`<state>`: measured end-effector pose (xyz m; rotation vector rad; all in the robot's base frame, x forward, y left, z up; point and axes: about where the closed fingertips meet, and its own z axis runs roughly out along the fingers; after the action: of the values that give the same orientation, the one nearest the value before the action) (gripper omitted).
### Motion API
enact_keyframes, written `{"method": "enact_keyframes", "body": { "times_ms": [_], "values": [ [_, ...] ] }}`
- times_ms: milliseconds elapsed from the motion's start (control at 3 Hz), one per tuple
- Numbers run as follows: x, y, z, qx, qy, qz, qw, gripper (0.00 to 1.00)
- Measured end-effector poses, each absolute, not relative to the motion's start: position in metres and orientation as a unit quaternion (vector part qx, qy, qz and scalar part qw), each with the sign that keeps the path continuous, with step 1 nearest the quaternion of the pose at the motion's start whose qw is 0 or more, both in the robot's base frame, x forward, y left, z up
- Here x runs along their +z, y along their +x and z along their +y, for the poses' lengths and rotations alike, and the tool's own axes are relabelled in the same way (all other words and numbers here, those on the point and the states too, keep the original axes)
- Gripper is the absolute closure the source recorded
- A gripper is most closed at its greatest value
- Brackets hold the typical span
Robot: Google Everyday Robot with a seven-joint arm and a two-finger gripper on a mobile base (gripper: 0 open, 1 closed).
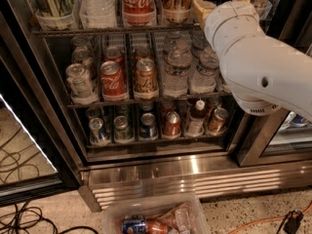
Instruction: Pick pepsi can from top shelf of fridge
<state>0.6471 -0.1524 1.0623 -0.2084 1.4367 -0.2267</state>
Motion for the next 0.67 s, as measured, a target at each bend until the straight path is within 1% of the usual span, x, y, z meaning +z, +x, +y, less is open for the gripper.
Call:
{"method": "enact_keyframes", "body": {
  "times_ms": [333,667],
  "values": [
    [1.0616,0.6523,-0.1438,-0.093,-0.096,0.656,0.743,0.37],
    [1.0627,0.6608,-0.1409,-0.068,-0.072,0.661,0.744,0.38]
  ]
}}
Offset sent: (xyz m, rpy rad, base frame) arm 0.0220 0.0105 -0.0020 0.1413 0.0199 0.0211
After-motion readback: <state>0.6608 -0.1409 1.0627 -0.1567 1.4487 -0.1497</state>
